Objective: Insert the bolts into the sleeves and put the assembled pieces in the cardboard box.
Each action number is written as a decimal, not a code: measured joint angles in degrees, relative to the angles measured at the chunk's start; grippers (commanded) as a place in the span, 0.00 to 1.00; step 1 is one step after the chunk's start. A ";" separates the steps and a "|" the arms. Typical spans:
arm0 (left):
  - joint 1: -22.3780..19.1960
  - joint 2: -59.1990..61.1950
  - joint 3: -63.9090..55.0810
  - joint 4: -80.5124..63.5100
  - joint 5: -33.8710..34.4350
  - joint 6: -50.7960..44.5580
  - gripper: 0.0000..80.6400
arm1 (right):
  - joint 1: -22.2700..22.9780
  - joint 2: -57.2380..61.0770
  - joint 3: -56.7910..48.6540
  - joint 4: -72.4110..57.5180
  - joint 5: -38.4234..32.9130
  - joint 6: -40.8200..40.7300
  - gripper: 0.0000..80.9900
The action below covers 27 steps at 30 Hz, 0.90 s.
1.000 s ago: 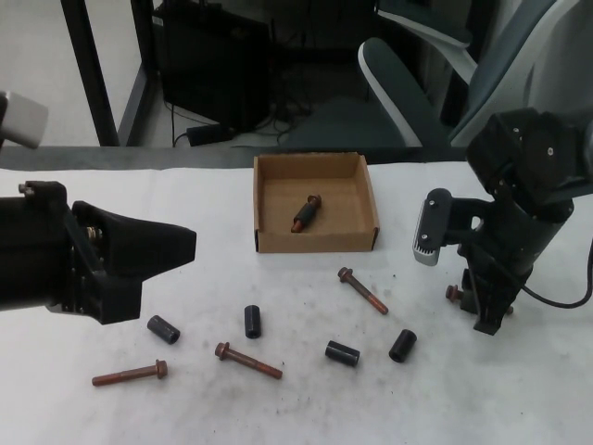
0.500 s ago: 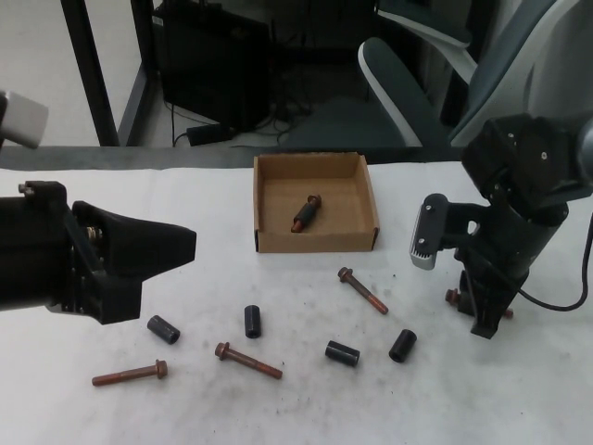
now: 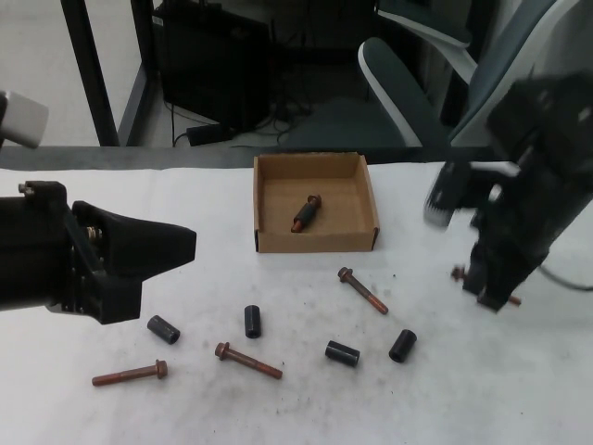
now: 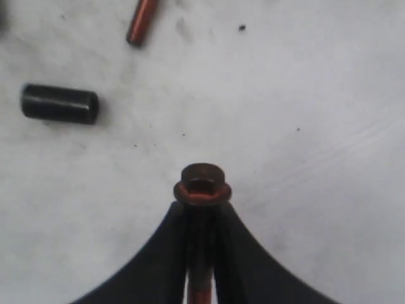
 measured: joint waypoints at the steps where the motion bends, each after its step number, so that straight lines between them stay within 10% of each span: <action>1: 0.00 0.00 0.00 0.00 0.00 0.00 0.01 | 0.00 -1.97 0.23 0.06 -1.07 0.97 0.00; 12: 0.00 0.00 0.00 0.00 -9.18 -8.49 0.35 | 0.00 -21.59 9.56 1.00 -8.53 11.82 0.00; 27: -9.19 22.59 0.00 -4.76 -34.53 -47.31 0.36 | 0.00 -40.31 17.26 9.89 -10.88 17.69 0.00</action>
